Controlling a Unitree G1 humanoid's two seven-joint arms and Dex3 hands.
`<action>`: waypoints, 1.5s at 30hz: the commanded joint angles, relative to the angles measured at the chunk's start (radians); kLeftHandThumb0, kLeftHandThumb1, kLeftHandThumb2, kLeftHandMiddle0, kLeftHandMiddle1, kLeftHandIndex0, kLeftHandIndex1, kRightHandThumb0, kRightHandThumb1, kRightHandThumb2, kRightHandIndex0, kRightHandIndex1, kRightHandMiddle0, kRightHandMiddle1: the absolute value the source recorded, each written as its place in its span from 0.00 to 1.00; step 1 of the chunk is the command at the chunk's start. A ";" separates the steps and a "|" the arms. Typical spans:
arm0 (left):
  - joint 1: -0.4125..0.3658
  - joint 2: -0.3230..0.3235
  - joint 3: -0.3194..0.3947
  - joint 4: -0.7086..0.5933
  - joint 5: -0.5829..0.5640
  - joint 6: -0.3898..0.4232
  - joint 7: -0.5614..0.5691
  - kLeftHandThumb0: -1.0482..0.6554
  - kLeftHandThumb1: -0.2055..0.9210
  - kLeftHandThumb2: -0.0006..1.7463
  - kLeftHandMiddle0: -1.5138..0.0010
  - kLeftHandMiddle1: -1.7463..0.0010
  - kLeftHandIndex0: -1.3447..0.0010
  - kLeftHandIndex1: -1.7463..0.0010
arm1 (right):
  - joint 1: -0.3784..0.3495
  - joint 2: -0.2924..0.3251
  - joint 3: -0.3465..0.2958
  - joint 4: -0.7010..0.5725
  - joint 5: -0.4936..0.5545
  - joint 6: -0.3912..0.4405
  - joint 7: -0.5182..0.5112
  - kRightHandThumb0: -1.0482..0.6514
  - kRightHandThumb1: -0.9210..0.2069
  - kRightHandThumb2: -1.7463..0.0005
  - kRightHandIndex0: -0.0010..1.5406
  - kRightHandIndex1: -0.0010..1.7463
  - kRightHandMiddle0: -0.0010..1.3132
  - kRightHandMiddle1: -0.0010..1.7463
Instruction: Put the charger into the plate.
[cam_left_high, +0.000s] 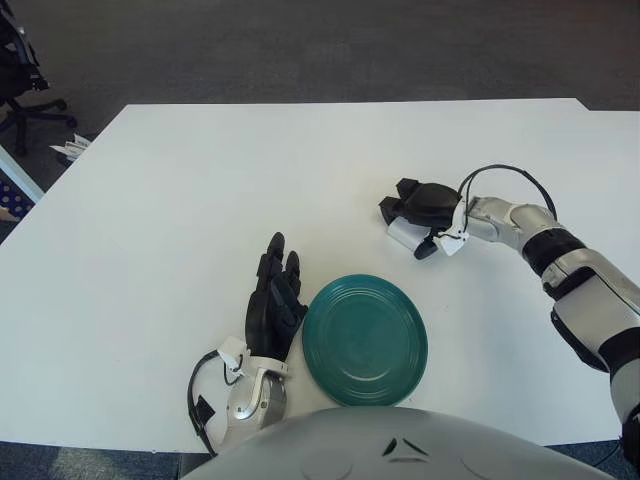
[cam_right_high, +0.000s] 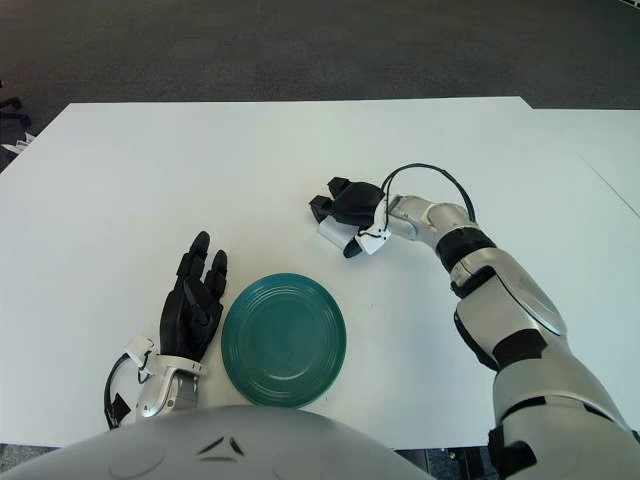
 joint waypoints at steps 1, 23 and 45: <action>0.011 -0.027 -0.009 0.018 0.008 0.003 -0.003 0.00 1.00 0.53 0.95 0.99 1.00 0.80 | 0.011 -0.022 -0.075 -0.103 0.062 0.030 0.030 0.35 0.12 0.51 0.65 1.00 0.64 1.00; 0.012 -0.024 -0.014 0.025 0.011 0.009 -0.005 0.00 1.00 0.55 0.96 1.00 1.00 0.79 | 0.151 0.005 -0.237 -0.424 0.196 0.156 0.151 0.35 0.17 0.45 0.71 1.00 0.72 1.00; 0.021 -0.027 -0.020 0.013 -0.022 0.032 -0.018 0.00 1.00 0.54 0.97 1.00 1.00 0.82 | 0.412 -0.024 -0.249 -0.927 0.304 0.194 0.397 0.34 0.17 0.47 0.78 1.00 0.74 1.00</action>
